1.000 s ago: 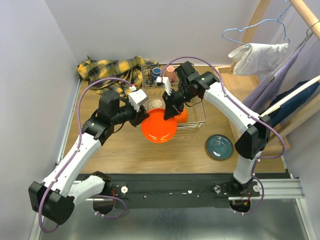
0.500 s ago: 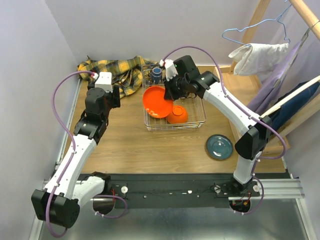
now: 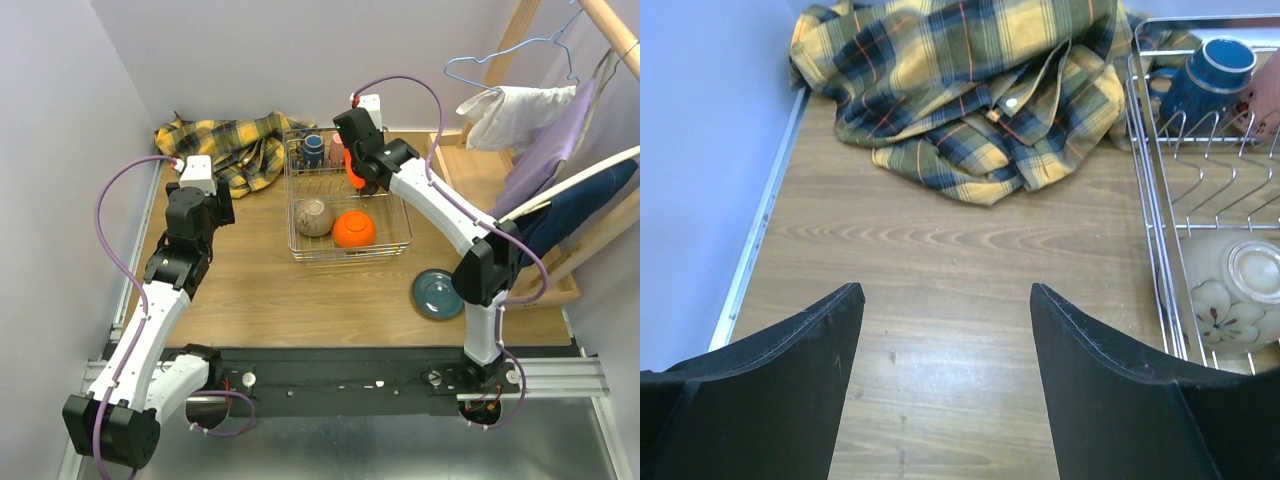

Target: Load the mixed dishes into the dish rack

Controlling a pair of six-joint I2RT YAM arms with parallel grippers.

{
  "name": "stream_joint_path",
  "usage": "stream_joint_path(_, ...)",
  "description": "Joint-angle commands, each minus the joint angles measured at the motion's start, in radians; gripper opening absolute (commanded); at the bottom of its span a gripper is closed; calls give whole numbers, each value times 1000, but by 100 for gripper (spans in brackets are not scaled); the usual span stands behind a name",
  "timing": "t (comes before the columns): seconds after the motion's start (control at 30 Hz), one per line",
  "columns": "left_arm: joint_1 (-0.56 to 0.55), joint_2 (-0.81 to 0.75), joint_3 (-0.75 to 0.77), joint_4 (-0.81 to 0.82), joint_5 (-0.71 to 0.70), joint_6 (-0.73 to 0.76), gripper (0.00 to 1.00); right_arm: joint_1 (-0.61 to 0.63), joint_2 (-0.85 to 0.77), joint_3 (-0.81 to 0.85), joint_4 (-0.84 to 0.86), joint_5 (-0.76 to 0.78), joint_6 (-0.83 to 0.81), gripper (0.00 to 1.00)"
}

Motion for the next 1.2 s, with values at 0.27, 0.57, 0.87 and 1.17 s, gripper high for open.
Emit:
stream_joint_path(0.27, 15, -32, -50, -16, 38, -39, 76, 20, 124, 102, 68, 348, 81, 0)
stream_joint_path(0.57, 17, -21, -62, -15, 39, -39, 76, 20, 222, 168, 71, 338, 75, 0)
stream_joint_path(0.87, 24, -11, -65, -24, 50, -48, 76, 20, 299, 193, 88, 336, 55, 0)
stream_joint_path(1.17, 30, -6, -72, -21, 77, -69, 76, 20, 223, 159, 52, 169, 26, 48)
